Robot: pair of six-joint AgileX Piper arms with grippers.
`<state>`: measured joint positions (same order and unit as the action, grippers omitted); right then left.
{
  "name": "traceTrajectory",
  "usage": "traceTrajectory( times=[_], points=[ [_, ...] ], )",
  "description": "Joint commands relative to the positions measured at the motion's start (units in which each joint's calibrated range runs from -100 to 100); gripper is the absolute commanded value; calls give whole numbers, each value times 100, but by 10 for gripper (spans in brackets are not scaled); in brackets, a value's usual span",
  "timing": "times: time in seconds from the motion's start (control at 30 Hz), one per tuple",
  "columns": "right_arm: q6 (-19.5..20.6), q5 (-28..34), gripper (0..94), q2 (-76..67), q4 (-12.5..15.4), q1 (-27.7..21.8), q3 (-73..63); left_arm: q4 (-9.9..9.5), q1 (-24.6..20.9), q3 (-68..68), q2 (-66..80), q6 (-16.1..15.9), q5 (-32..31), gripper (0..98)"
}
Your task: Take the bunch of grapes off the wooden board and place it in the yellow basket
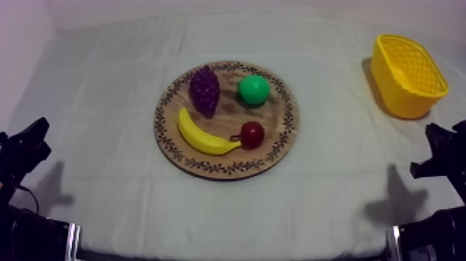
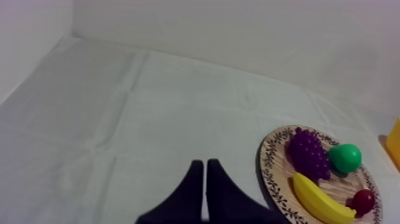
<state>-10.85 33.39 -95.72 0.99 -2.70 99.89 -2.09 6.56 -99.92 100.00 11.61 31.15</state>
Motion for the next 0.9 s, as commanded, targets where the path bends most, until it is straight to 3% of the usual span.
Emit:
traceTrajectory(
  times=[0.0, 0.23, 0.67, 0.87],
  points=[
    [-143, 209, 5, -4, 64, 25, -12, 1, -1, 4, 0, -1, -3, 1],
    [-162, 209, 31, -4, 64, 40, -12, 1, -1, 4, 0, -1, -3, 1],
    [190, 179, 7, -4, 46, 118, -51, 1, -1, 4, 0, 1, -3, 1],
    [267, 216, 6, 78, -178, 399, -339, 1, -1, 4, 0, 3, -3, 1]
  ],
)
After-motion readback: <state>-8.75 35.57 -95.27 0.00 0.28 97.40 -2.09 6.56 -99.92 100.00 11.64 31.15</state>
